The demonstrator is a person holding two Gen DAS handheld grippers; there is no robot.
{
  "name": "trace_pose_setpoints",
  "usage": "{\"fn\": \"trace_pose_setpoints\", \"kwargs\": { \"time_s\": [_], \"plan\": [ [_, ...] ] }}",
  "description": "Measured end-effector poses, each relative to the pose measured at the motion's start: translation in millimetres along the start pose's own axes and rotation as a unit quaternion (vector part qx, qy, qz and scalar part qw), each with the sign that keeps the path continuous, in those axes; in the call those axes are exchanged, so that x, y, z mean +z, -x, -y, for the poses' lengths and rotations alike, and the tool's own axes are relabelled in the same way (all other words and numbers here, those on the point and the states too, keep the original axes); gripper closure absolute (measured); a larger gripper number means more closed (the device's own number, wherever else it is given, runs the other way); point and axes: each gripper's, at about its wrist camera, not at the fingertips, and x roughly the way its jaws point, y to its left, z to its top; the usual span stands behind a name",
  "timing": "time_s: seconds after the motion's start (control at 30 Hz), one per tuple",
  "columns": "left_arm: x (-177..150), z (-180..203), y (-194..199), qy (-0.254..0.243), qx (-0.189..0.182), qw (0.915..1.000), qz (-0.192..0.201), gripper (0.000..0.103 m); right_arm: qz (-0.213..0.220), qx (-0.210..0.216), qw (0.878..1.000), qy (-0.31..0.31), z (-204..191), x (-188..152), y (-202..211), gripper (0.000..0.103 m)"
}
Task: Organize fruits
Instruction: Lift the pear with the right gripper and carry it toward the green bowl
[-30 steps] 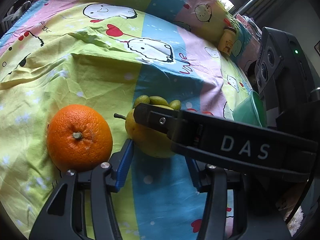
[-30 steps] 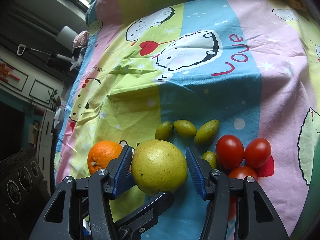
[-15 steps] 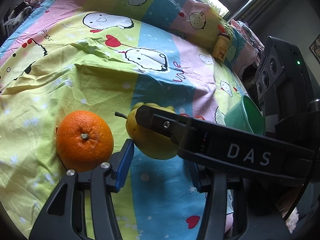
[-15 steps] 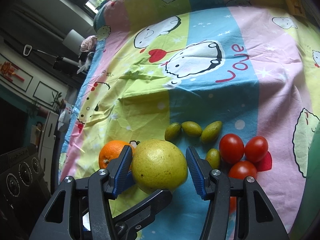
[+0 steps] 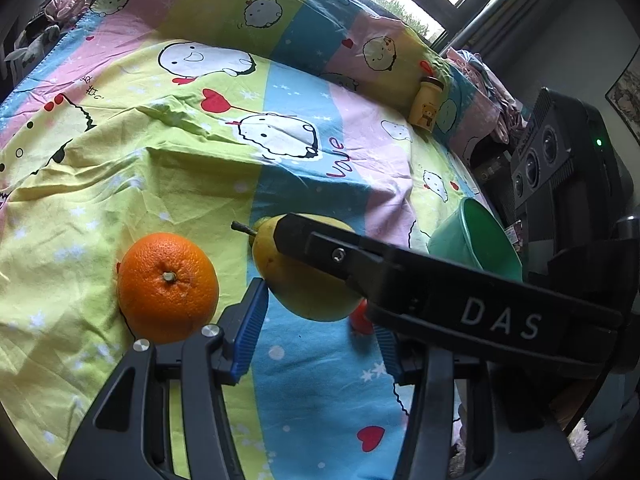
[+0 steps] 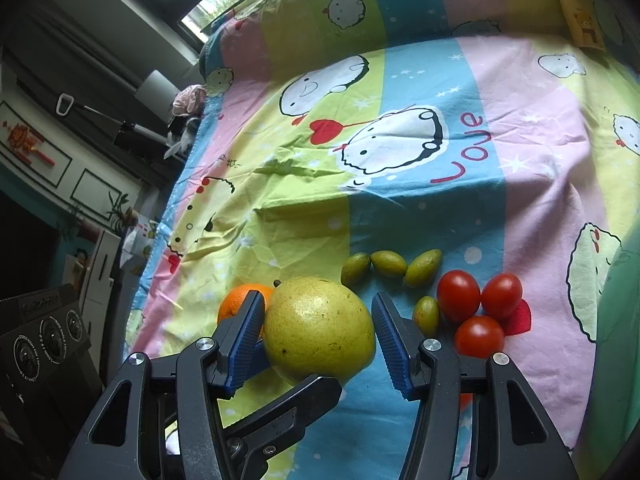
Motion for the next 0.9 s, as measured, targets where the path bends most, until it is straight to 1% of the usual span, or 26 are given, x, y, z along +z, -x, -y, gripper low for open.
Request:
{"fn": "trace_pose_setpoints", "kwargs": {
  "time_s": [0.3, 0.57, 0.9],
  "plan": [
    [0.9, 8.3, 8.4, -0.009, -0.012, 0.9998, 0.012, 0.052, 0.021, -0.005, 1.0, -0.002, -4.2, -2.9, 14.1, 0.045],
    [1.7, 20.7, 25.8, -0.024, -0.025, 0.9987, 0.038, 0.052, 0.058, -0.009, 0.998, 0.011, -13.8, -7.2, 39.6, 0.045],
    [3.3, 34.1, 32.8, -0.042, -0.032, 0.9973, 0.049, 0.052, 0.081, -0.011, 0.997, 0.014, -16.1, -8.1, 56.4, 0.045]
  ]
}}
